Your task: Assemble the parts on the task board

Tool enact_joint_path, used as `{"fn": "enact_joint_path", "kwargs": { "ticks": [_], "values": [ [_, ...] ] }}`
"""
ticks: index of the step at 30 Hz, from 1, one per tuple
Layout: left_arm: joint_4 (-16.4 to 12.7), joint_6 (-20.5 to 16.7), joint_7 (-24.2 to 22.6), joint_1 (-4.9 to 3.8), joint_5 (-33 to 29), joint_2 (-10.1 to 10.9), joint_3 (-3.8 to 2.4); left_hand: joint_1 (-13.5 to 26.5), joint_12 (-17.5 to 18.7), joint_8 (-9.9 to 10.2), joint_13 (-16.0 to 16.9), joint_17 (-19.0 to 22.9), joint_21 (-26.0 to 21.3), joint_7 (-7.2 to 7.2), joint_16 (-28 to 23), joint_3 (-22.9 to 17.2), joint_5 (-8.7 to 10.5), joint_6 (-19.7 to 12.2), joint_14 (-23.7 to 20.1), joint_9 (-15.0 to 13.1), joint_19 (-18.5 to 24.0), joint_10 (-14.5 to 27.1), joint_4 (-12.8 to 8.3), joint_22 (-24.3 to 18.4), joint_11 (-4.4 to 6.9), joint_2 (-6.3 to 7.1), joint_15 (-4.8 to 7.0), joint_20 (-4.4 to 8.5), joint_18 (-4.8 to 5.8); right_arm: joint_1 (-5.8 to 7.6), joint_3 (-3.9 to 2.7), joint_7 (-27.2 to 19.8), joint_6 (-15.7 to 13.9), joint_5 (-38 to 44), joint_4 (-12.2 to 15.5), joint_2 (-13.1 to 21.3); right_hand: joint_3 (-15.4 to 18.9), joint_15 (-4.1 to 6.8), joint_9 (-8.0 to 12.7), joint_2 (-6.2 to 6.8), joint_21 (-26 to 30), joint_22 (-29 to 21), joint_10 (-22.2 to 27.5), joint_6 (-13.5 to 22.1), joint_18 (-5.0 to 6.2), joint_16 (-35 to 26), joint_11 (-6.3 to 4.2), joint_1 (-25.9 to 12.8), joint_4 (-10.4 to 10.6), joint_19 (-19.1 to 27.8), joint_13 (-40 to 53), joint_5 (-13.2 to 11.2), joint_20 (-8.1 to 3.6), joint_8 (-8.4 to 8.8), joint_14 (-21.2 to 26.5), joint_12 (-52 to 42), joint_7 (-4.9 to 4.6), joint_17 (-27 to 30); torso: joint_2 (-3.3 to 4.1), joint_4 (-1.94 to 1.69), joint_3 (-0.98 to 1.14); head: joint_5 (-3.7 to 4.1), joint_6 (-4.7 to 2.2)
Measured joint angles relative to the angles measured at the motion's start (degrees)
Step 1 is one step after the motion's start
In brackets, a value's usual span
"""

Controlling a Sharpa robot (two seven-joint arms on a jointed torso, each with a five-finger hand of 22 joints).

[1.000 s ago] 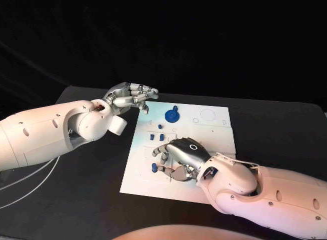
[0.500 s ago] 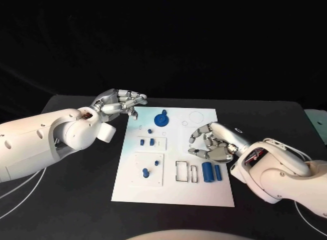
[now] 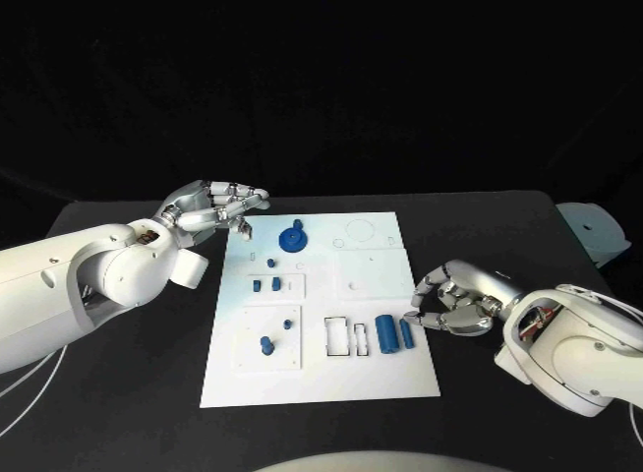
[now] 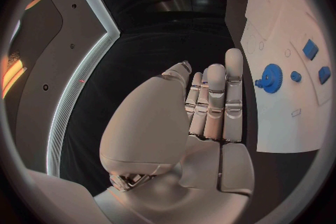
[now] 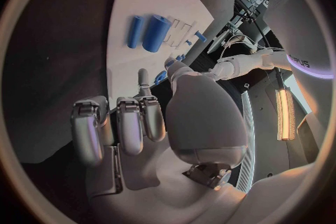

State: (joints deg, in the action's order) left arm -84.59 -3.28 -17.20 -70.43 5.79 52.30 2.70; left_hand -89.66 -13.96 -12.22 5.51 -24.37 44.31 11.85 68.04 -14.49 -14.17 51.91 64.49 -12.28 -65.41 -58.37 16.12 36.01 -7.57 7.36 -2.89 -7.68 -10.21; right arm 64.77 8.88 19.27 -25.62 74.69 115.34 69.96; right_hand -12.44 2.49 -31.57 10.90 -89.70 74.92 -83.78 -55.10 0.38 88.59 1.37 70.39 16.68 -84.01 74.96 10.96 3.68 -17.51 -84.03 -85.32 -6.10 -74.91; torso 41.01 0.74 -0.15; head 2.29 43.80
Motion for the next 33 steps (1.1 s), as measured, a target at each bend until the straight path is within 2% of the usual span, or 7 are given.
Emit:
{"fn": "enact_joint_path", "kwargs": {
  "ticks": [1, 5, 10, 14, 33],
  "values": [
    [0.0, 0.0, 0.0, 0.00, 0.0, 0.0, 0.00, 0.0, 0.0, 0.0, 0.0, 0.0, 0.0, 0.00, 0.0, 0.0, 0.00, 0.0, 0.0, 0.0, 0.0, 0.0, 0.0, 0.0, 0.00, 0.00, 0.00, 0.00, 0.00, -0.23, 0.03, 0.5, 0.1, 0.3, 0.1, 0.0, 0.2, 0.00, 0.0, 0.20, 0.0, 0.0, 0.0, 0.0, 0.00, 0.0, 0.00, -0.2, 0.1, 0.0, 0.0, 0.0, 0.00, 0.00, 0.0, 0.0, 0.00, 0.0, -0.04, 0.08, -0.01, 0.04, 0.04],
    [0.0, 0.0, 0.0, 0.02, 0.0, 0.0, 0.01, 0.0, 0.0, 0.0, 0.0, 0.1, 0.0, -0.21, 0.0, 0.0, 0.00, -0.2, 0.0, 0.0, 0.0, 0.0, 0.0, 0.0, 0.00, 0.00, 0.00, 0.00, 0.00, -1.29, 0.07, 2.4, 0.1, 2.0, 0.3, -0.4, 1.6, 0.00, -0.3, -0.49, 0.0, 0.0, 0.0, 0.1, 0.00, 0.0, 0.00, -0.9, 0.1, 0.0, 0.0, 0.0, 0.00, -0.22, 0.0, 0.0, 0.13, 0.0, -0.14, 0.21, -0.04, 0.14, 0.26],
    [0.0, 0.0, 0.0, 0.02, 0.0, 0.1, 0.02, 0.0, 0.0, 0.0, 0.0, 0.1, 0.0, -0.21, 0.0, 0.0, 0.00, -0.2, 0.0, 0.0, 0.0, 0.0, 0.0, 0.0, 0.00, 0.00, 0.00, 0.00, 0.00, -2.89, 0.17, 4.5, 0.0, 4.2, 0.3, -1.8, 2.3, 0.00, -0.4, -0.71, 0.0, 0.0, 0.0, 0.2, 0.00, 0.2, 0.00, -1.1, 0.1, 0.0, 0.0, 0.0, 0.00, -0.22, 0.0, 0.0, 0.21, 0.0, -0.14, 0.21, -0.08, 0.24, 0.46],
    [-0.1, 0.0, 0.0, 0.04, 0.0, 0.3, 0.04, 0.0, 0.0, 0.0, 0.0, 0.1, 0.0, -0.21, 0.0, 0.0, 0.00, -0.2, 0.0, 0.0, 0.0, 0.0, 0.0, 0.0, 0.00, 0.00, 0.00, 0.00, 0.00, -3.69, 0.18, 5.6, -0.2, 5.5, 0.1, -2.9, 2.5, 0.00, -0.4, -0.71, 0.0, 0.0, 0.0, 0.2, 0.00, 0.2, 0.00, -1.1, 0.0, 0.0, 0.0, 0.0, 0.01, -0.22, 0.0, 0.0, 0.21, 0.0, -0.14, 0.22, -0.11, 0.32, 0.58],
    [-0.3, 0.0, 0.0, 0.04, 0.0, 0.5, 0.04, 0.0, 0.0, 0.0, 0.0, 0.0, 0.0, -0.21, 0.0, 0.0, 0.00, -0.2, 0.0, 0.0, 0.0, 0.0, 0.0, 0.0, 0.00, 0.00, 0.00, 0.00, 0.00, -5.36, 0.17, 8.0, -1.4, 8.2, -1.5, -7.1, 3.2, -0.01, -0.6, -1.02, 0.0, 0.0, 0.0, 0.2, 0.00, 0.2, 0.00, -1.4, 0.0, 0.0, 0.0, 0.0, 0.01, -0.44, 0.0, 0.0, 0.21, 0.0, -0.14, 0.27, -0.11, -0.36, 0.79]
  ]
}}
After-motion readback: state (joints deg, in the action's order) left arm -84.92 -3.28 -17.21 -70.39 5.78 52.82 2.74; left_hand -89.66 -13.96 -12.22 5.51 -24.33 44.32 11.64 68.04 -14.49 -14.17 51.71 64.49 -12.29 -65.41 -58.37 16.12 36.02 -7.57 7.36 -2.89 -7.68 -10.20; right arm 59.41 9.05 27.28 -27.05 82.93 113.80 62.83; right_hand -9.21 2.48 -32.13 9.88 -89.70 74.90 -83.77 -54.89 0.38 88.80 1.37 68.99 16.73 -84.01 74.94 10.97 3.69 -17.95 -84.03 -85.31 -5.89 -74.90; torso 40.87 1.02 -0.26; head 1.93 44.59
